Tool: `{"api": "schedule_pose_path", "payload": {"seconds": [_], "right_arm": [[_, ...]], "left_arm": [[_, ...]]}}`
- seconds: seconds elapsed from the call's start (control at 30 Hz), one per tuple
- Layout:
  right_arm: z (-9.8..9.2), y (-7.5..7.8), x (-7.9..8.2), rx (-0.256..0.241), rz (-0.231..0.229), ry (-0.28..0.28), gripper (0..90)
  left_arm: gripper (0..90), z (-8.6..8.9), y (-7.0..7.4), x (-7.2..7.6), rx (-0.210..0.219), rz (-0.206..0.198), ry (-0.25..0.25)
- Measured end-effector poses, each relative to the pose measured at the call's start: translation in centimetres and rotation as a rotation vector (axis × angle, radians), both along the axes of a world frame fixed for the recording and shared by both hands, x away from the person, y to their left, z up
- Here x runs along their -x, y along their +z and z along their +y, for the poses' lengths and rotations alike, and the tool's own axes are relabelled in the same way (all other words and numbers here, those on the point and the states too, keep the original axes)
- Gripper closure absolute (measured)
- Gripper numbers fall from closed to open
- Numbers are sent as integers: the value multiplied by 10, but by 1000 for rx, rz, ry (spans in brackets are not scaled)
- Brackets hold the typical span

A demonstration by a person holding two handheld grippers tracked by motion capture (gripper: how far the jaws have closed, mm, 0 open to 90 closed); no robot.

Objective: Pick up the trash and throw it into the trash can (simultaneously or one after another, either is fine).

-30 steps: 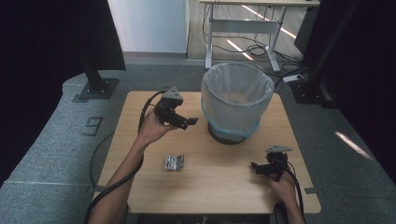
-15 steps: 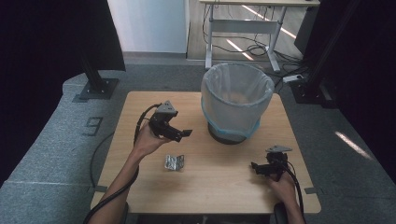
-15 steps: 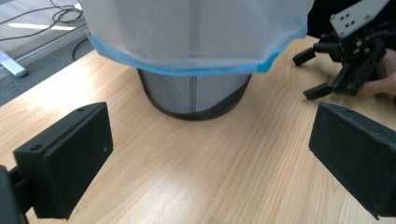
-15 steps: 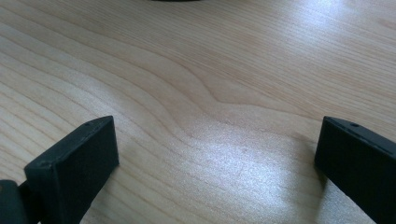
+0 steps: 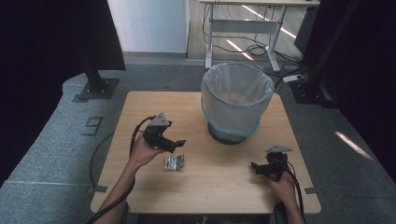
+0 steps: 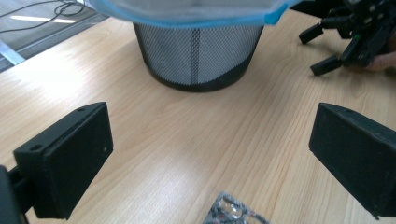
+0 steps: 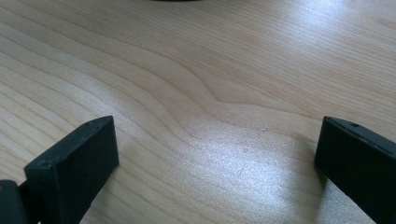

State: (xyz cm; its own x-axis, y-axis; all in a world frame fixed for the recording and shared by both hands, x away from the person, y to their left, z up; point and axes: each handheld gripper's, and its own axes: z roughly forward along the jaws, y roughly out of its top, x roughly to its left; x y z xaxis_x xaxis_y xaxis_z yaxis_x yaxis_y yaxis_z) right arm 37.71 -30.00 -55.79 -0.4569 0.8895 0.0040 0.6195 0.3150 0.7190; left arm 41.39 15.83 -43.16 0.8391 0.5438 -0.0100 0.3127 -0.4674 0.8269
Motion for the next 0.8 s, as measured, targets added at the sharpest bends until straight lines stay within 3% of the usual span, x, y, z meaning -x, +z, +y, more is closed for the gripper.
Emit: {"api": "schedule_pose_path", "payload": {"seconds": [0.3,0.8], "right_arm": [[0,0,0,0,0,1,0],[0,0,0,0,-1,1,0]], "left_arm": [[0,5,-28,8,-28,1,5],[0,9,-76,16,-83,54,10]]}}
